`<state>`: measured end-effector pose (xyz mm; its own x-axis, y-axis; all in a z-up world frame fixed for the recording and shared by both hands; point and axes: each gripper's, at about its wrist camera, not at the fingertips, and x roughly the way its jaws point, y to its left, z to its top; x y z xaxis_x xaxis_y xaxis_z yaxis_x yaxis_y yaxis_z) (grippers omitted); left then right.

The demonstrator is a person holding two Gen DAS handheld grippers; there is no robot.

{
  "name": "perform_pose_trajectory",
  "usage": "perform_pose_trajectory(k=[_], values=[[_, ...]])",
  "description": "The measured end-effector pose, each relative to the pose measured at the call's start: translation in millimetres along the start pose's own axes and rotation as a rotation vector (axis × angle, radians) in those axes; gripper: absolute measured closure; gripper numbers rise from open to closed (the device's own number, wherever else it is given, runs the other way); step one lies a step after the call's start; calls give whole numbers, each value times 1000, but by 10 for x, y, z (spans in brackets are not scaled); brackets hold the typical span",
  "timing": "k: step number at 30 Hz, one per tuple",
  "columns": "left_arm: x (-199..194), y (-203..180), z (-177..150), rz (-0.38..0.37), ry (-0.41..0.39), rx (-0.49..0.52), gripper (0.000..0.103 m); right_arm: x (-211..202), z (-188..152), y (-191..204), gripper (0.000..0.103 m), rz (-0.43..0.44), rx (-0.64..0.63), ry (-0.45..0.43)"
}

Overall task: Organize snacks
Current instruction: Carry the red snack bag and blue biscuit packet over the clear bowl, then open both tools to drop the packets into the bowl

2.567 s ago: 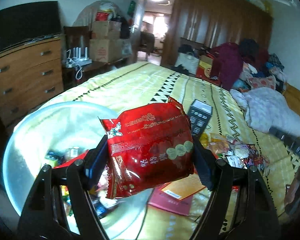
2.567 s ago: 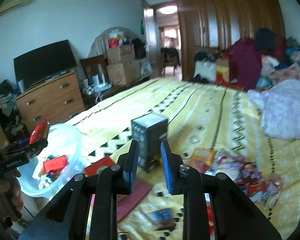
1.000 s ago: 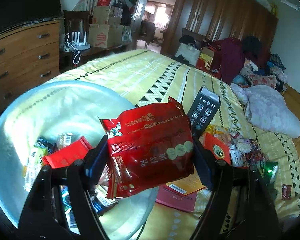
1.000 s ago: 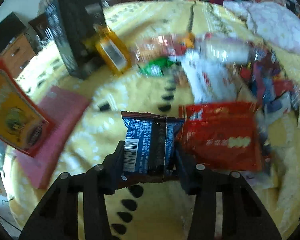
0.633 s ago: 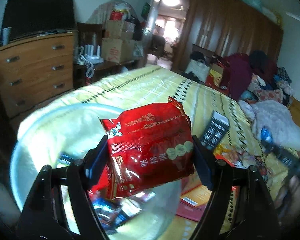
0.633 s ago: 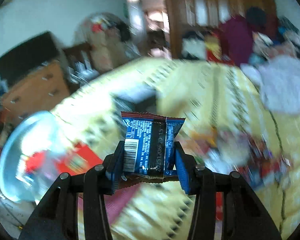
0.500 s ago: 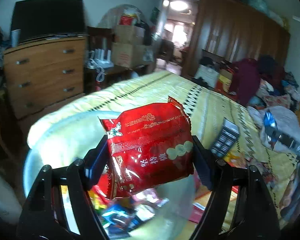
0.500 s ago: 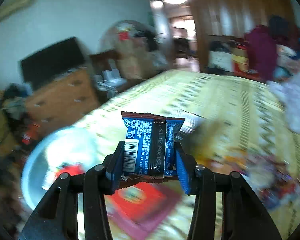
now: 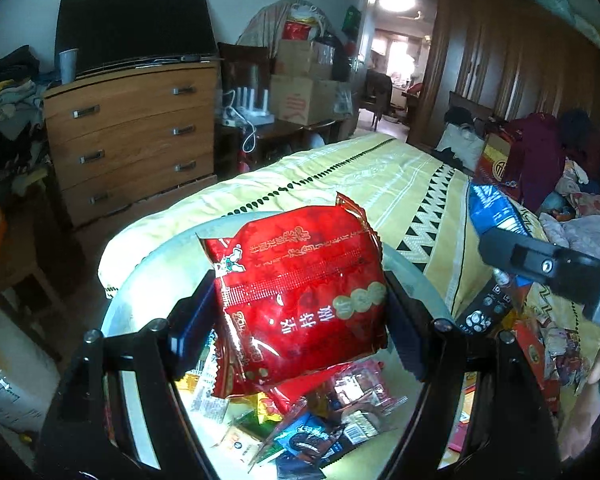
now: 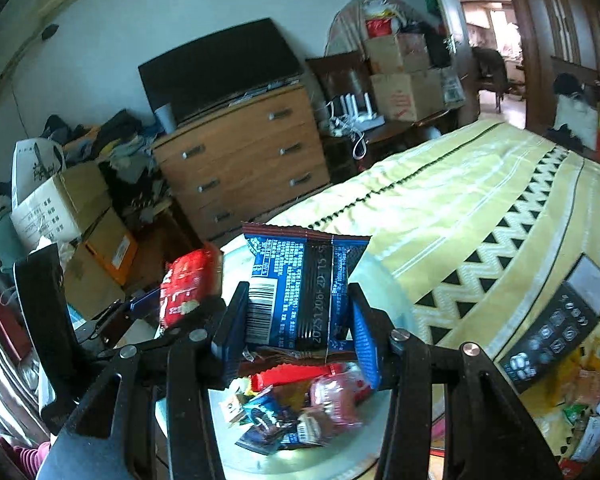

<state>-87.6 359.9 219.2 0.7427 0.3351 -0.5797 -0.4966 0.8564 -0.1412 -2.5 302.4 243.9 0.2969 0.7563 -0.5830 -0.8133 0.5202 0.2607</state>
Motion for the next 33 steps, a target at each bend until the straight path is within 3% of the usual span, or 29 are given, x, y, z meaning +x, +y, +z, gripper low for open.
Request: perform_pose_trajectory(k=[33], values=[[104,45,-37,-2,38,1,25,164,-111,-12,53,1,6,39]])
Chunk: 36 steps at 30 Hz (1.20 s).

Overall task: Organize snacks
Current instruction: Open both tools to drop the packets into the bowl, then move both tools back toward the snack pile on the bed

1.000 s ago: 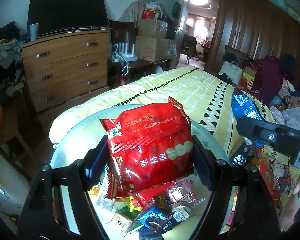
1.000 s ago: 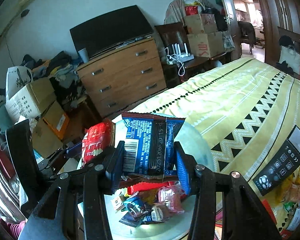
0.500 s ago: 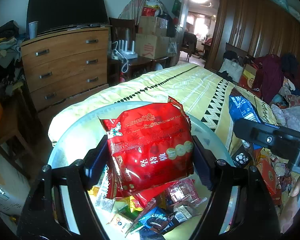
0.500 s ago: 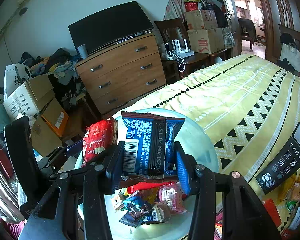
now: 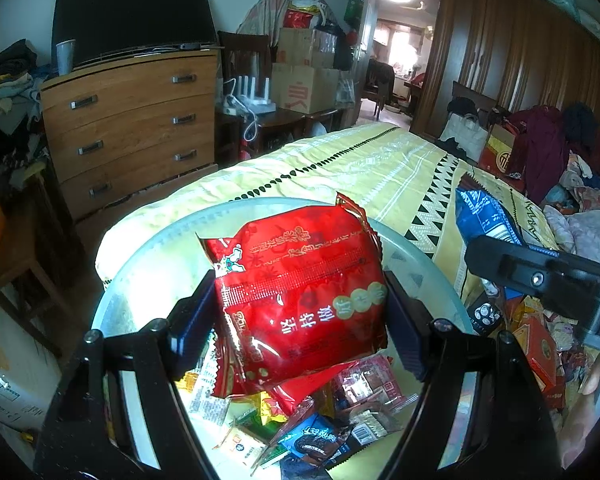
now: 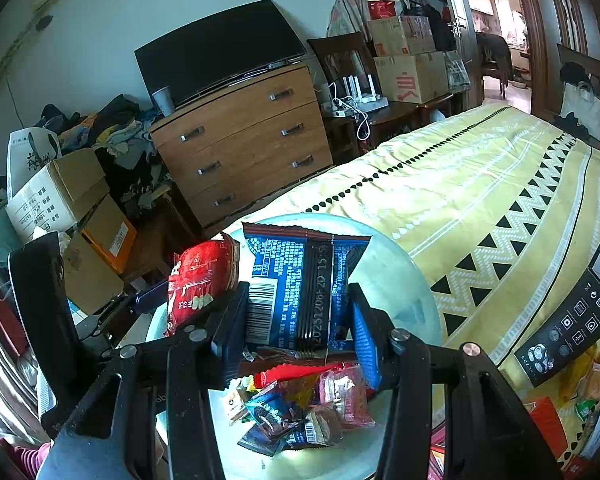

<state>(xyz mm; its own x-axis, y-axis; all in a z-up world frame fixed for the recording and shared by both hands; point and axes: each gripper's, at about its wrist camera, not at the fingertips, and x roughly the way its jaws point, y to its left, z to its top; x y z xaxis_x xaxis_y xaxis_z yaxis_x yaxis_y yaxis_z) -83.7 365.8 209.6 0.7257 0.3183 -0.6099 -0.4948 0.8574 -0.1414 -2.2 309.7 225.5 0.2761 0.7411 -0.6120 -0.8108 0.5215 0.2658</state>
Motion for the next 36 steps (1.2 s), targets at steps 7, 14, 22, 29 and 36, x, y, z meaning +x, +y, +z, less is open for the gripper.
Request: perform_pose_trajectory(k=[7,14,22,29,36], values=[[36,10,-6,0,14,-3,25,84,-39,-2,52,-1,4,17],[115,30,-21,2,49,-4,22,171,-55,4,51,6,5,39],[159,77,-34,17,77,-23,17,194,-50,11,37,3,0,32],[65,44,-23,28,45,-28,0,4,-90,88,12,-61,-55,-16],[-238,-162,46,42,-79,-27,0,-616,-206,252,3,-228,-172,-181]])
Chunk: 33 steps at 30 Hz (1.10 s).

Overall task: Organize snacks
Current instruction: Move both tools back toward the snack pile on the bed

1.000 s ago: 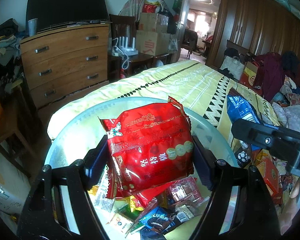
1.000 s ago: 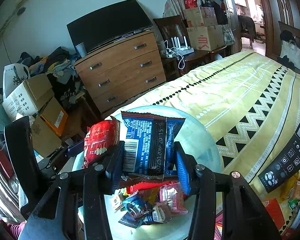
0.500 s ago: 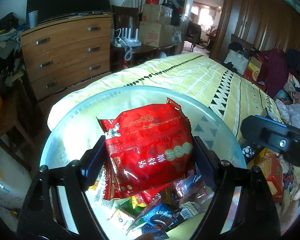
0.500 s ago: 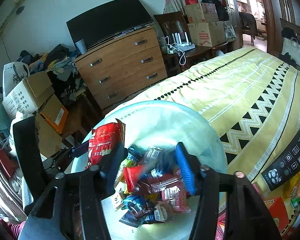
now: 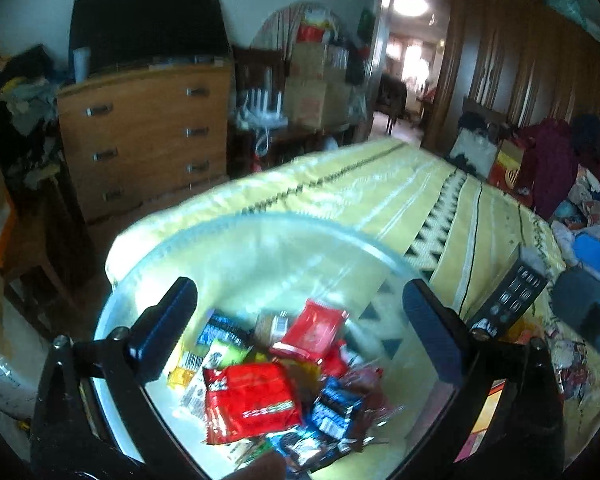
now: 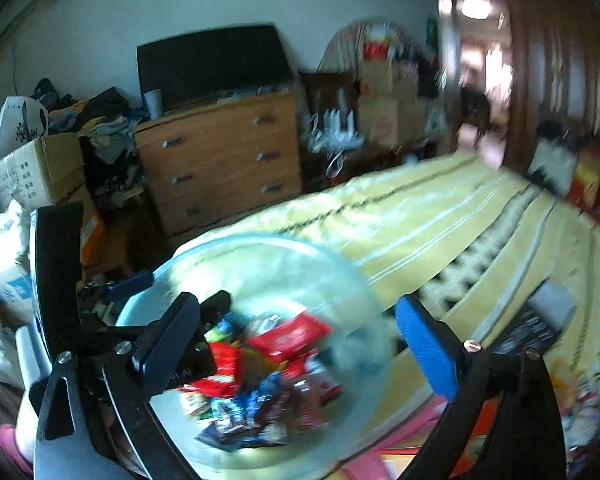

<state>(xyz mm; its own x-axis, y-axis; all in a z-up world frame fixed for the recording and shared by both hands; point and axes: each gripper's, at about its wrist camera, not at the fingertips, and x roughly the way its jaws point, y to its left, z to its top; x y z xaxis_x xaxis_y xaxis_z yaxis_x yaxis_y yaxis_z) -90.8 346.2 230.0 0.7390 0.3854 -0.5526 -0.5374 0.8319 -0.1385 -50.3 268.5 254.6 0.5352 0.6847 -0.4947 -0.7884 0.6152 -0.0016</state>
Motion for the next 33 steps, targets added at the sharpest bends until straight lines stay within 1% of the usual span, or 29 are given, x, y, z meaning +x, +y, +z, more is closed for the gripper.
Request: perform_pose_trajectory(k=[3,4,7,10,11,12,13,14,16,18,19,20,22,23,24,26,27,28,30,31,33], values=[[-224,-142,43,-34,-78,3,0,-437,-19,-43,2,-89,-37,-115],[-333,-216,51,-56,-113,6,0,-623,-48,-72,1,-130,-46,-164],[-608,-491,46,-112,-181,40,0,-1149,-182,-208,0,-227,-41,-284],[-900,-821,-54,-201,-256,80,0,-1628,-408,-391,0,-328,-17,-354],[-978,-951,-105,-236,-266,96,0,-1737,-470,-446,0,-352,-10,-364],[-1031,-1107,-180,-296,-256,109,0,-1888,-587,-534,0,-390,1,-369],[-1045,-1200,-240,-345,-235,117,0,-2020,-707,-627,0,-427,13,-362],[-1039,-1353,-324,-405,-196,142,0,-2128,-812,-719,0,-453,25,-353],[-1004,-1705,-578,-474,-124,219,0,-2299,-1036,-909,0,-494,60,-309],[-941,-1966,-817,-504,-70,283,0,-2465,-1349,-1203,0,-549,128,-224],[-862,-2107,-972,-527,-21,312,0,-2521,-1494,-1308,0,-570,155,-190],[-762,-2239,-1135,-543,39,338,0,-2586,-1722,-1487,0,-603,199,-138],[-557,-2433,-1445,-557,134,378,0,-2659,-2144,-1768,0,-637,283,-46],[-432,-2521,-1605,-551,184,402,0,-2673,-2302,-1856,0,-646,312,-16],[-325,-2592,-1751,-540,224,423,0,-2692,-2551,-1975,0,-658,359,27],[-99,-2712,-2037,-500,297,457,0,-2690,-3031,-2185,0,-659,457,111],[77,-2757,-2159,-467,337,472,0,-2683,-3226,-2289,0,-656,508,142],[139,-2790,-2228,-447,358,478,0,-2681,-3442,-2413,0,-655,568,168],[388,-2830,-2398,-402,416,488,0,-2697,-3796,-2592,0,-668,650,193],[435,-2853,-2460,-389,431,496,0,-2692,-3967,-2710,0,-674,695,214],[554,-2916,-2635,-356,455,525,0,-2633,-4168,-2856,0,-678,739,239]])
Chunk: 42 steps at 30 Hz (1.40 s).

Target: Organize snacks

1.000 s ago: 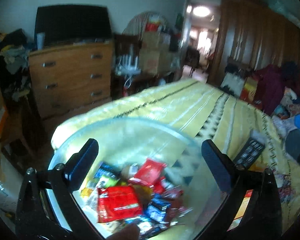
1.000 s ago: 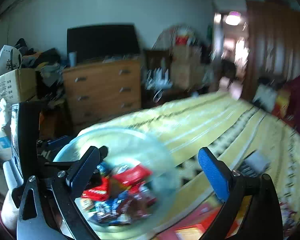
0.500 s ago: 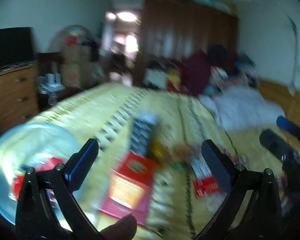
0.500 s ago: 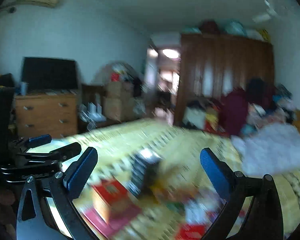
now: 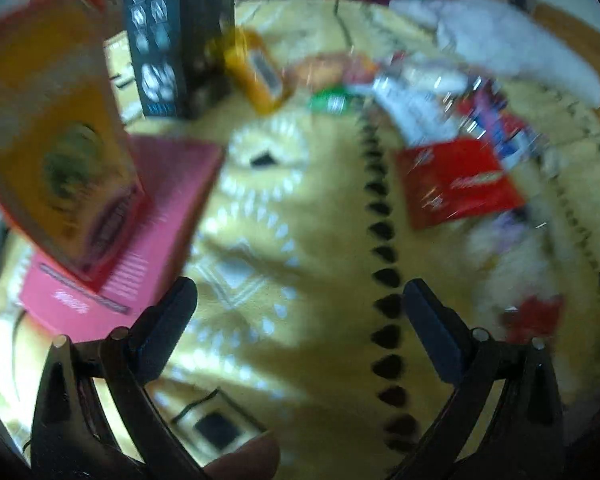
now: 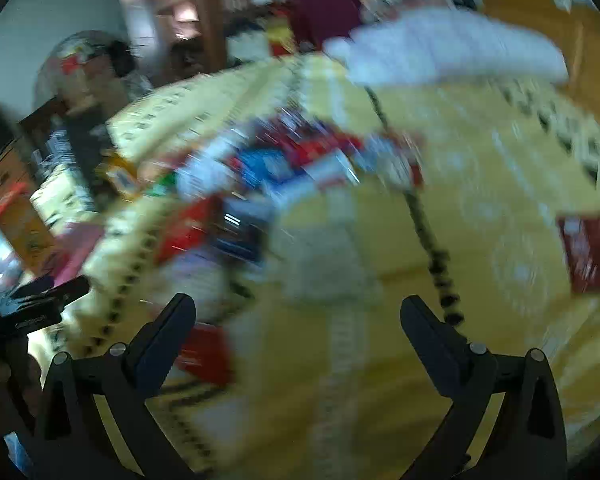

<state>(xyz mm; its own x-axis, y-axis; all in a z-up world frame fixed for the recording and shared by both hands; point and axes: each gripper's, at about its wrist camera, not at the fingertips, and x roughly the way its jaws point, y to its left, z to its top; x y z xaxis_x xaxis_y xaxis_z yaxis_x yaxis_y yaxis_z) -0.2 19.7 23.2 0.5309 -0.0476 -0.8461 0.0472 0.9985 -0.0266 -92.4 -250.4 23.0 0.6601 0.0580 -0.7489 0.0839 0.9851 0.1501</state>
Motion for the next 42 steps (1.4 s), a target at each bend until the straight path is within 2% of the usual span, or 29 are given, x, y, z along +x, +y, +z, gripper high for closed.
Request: perform_pose_trajectory(k=[3,6,11,24,42], values=[[209,-71,-34,37,33,20,0,328,0,-142,0,-38,4,50],[246,-76,-37,44,3,7,0,543,17,-242,0,-62,5,79],[295,-56,-61,50,-30,-11,0,760,-5,-244,0,-61,-15,76],[300,-43,-101,62,-75,-4,0,736,-83,-253,0,-42,-19,10],[288,-33,-120,61,-82,-3,0,748,-72,-269,0,-31,-19,6]])
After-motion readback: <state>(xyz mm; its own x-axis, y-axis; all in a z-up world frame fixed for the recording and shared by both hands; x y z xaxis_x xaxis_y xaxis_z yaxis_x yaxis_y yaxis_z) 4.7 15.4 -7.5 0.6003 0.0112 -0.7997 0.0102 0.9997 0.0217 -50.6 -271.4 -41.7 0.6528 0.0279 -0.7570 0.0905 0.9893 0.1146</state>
